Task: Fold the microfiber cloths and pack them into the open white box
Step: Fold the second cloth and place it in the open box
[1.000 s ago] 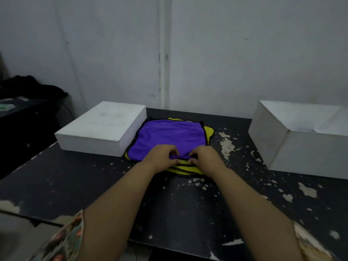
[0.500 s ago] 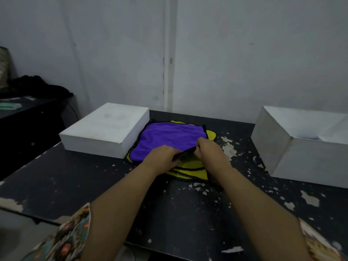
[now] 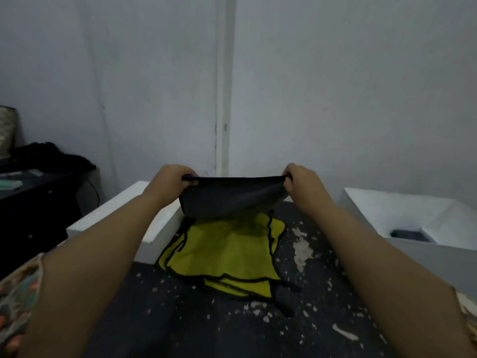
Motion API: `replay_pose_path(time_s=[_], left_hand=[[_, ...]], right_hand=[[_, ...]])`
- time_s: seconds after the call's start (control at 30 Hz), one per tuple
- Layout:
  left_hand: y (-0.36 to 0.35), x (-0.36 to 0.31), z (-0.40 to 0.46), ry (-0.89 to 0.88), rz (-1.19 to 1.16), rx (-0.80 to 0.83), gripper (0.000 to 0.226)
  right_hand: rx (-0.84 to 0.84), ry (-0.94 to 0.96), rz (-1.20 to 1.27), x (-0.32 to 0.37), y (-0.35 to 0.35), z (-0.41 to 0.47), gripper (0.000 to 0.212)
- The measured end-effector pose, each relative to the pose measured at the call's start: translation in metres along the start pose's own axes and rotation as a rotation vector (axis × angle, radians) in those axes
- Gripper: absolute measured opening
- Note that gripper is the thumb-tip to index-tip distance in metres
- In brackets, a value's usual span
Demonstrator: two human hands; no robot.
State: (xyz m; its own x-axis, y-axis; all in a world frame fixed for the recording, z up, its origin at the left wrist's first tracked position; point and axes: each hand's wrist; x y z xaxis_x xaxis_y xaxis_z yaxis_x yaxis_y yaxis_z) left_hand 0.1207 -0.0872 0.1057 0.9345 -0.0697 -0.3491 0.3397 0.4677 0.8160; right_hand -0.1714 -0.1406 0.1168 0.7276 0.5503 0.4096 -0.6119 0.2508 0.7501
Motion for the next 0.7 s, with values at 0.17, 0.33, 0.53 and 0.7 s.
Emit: replay_pose_path(time_s=[0.17,0.33,0.53,0.7], left_hand=[[0.047,-0.034,0.039,-0.070,-0.068,-0.122,0.012],[0.082,-0.064,0.063,-0.074,-0.285,-0.151,0.016],[0.082,-0.091,0.073,-0.053,-0.545,0.029,0.015],[0.067,-0.105,0.077,-0.076,-0.644,0.074,0.017]], right_hand=[[-0.167,0.070,0.035,0.007,0.057,0.034,0.020],[-0.281,0.061,0.060,0.000,0.113,0.052,0.020],[-0.312,0.001,0.024,-0.018,0.147,0.050,0.020],[-0.329,-0.020,0.022,-0.032,0.161,0.043,0.019]])
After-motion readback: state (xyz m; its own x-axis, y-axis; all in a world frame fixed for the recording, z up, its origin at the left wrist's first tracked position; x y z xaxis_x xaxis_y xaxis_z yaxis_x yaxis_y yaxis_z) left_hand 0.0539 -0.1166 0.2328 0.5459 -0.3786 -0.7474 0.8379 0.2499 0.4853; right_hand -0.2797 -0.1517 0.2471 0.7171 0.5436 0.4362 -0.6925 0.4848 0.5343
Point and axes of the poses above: each hand's wrist, its own z-axis towards the middle knuckle, its own y-axis out of the back of the hand, x = y × z, and after that the axes turned 5 degrees about z, right-handed
